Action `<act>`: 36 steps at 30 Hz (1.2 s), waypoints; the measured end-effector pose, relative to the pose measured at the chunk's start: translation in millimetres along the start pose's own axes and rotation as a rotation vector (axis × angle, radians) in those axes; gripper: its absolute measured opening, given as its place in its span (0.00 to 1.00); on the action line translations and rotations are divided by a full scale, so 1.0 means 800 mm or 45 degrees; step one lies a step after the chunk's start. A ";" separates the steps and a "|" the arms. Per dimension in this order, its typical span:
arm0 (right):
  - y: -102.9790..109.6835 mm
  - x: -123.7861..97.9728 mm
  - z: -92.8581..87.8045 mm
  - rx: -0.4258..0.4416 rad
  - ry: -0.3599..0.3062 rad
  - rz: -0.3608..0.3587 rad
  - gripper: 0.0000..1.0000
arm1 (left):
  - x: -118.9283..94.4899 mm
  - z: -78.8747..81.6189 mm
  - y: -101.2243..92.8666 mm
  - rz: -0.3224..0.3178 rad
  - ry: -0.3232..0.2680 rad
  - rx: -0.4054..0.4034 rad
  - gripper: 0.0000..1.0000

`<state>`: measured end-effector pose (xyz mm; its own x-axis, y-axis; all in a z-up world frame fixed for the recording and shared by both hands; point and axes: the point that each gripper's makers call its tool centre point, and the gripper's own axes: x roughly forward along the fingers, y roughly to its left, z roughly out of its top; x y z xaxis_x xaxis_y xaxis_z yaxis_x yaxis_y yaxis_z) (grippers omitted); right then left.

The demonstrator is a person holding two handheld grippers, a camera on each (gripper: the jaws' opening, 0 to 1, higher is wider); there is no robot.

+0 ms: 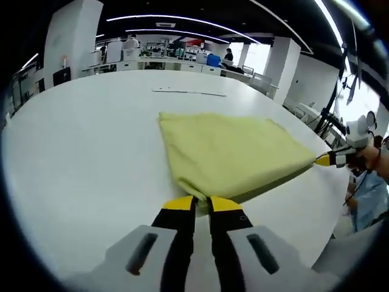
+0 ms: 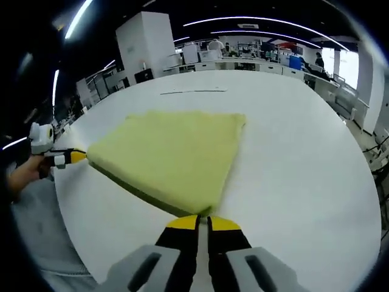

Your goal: Fold the garment on the visible template until the final outline fits inside the template.

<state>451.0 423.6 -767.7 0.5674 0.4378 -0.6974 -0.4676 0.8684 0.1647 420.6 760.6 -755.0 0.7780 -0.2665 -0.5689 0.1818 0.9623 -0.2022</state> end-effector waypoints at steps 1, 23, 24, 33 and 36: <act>0.000 0.000 0.000 -0.001 0.002 0.000 0.00 | 0.000 0.000 0.000 -0.002 -0.001 -0.009 0.04; -0.007 -0.008 0.003 -0.012 -0.021 0.022 0.00 | -0.007 -0.001 0.011 0.001 0.031 0.066 0.00; -0.006 -0.008 0.004 0.002 -0.026 0.035 0.00 | -0.007 -0.001 0.011 0.001 0.031 0.066 0.00; -0.006 0.001 0.003 0.095 -0.067 0.120 0.05 | -0.008 -0.003 0.019 0.012 0.039 0.069 0.00; -0.003 0.001 0.002 0.070 -0.079 0.150 0.06 | -0.008 -0.004 0.018 0.004 0.042 0.086 0.00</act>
<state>453.8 421.9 -767.1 0.5522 0.5499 -0.6267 -0.4969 0.8206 0.2823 416.2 776.2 -756.3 0.7587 -0.2640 -0.5955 0.2204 0.9643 -0.1466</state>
